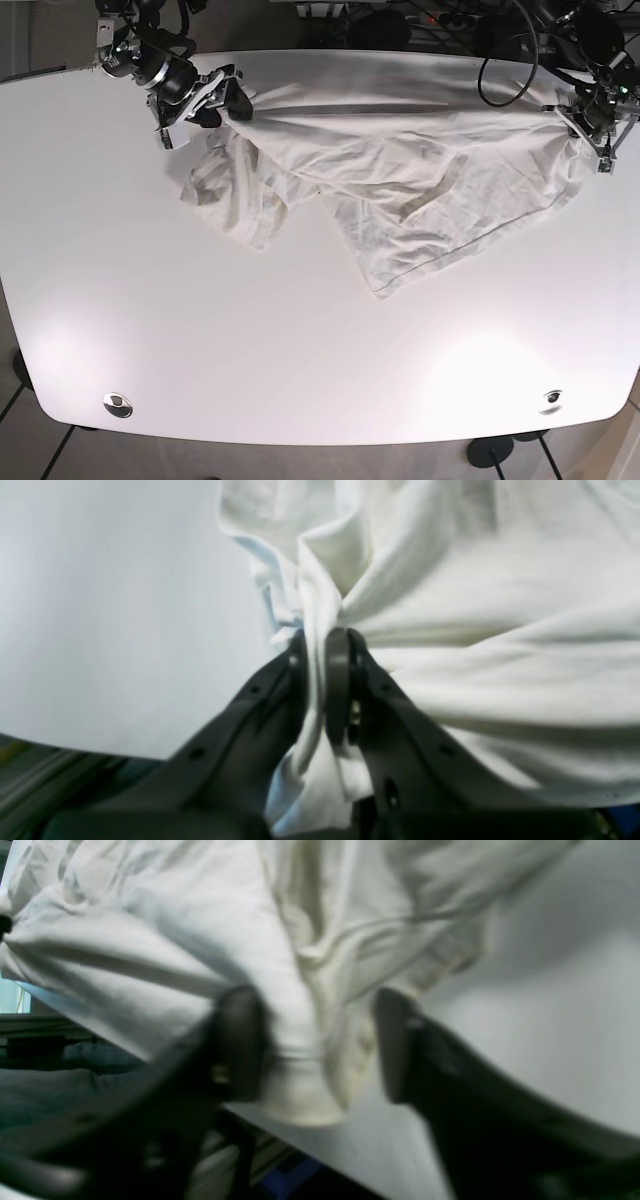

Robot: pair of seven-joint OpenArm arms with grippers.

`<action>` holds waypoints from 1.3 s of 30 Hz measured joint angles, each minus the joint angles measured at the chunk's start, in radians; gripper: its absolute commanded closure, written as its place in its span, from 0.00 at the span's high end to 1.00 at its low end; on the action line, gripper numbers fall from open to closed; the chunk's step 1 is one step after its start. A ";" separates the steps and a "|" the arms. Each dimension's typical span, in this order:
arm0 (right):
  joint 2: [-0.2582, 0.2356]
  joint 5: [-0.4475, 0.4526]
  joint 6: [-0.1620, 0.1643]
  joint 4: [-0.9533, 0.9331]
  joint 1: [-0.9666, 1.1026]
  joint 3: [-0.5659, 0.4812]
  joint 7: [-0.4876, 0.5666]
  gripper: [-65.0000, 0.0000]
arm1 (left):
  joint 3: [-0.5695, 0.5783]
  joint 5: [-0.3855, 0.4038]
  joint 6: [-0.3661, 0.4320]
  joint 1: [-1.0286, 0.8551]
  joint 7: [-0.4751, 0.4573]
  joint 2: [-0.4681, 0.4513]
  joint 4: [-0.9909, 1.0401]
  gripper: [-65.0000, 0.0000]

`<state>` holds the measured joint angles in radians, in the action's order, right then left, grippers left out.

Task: Fold the T-shirt properly
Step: 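Lift the white shirt with both grippers, shake it and lay it down, then lift the shirt with both grippers, swing it and lay it flat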

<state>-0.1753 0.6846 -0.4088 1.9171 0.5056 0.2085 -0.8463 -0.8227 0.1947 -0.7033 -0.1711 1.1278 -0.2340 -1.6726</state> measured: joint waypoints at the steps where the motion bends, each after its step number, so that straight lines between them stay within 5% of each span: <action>1: 0.000 0.000 0.000 0.008 -0.002 0.000 -0.001 0.75 | 0.001 0.000 0.000 0.000 0.000 0.000 -0.005 0.01; 4: -0.005 -0.013 0.001 0.011 -0.054 0.000 -0.004 0.86 | 0.001 0.000 0.000 0.000 0.000 0.000 -0.022 0.01; 12: -0.037 -0.017 0.008 -0.309 -0.359 0.068 0.004 0.86 | -0.002 0.000 0.000 0.005 0.000 -0.003 -0.025 0.01; 16: -0.047 0.008 -0.016 -0.454 -0.415 0.060 0.040 0.85 | -0.002 0.000 0.000 0.005 0.000 -0.005 -0.025 0.01; 18: -0.039 0.026 -0.019 -0.486 -0.421 0.059 0.058 0.69 | -0.002 0.000 0.000 0.005 0.001 -0.005 -0.025 0.01; 20: -0.005 0.008 -0.011 -0.490 -0.422 0.043 0.045 0.19 | -0.002 0.000 0.000 0.005 0.001 -0.005 -0.025 0.01; 21: 0.006 0.008 -0.011 -0.493 -0.420 0.037 0.035 0.02 | -0.002 -0.001 0.000 0.011 0.001 -0.004 -0.025 0.01; 27: -0.010 -0.008 0.001 -0.385 -0.497 0.047 -0.019 0.03 | -0.031 0.001 0.002 0.129 0.018 0.003 -0.030 0.01; 31: -0.061 0.000 -0.008 -0.262 -0.644 0.040 -0.073 0.03 | -0.072 -0.007 0.003 0.319 0.148 0.000 -0.088 0.01; 39: -0.121 -0.007 -0.006 -0.482 -1.126 0.033 -0.124 0.03 | 0.065 0.001 0.003 0.745 0.191 -0.002 -0.079 0.01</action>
<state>-0.2966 0.6773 -0.4152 1.4349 -0.6209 0.2413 -0.9707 -0.7574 0.1959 -0.7002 0.5739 1.3190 -0.2363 -1.7512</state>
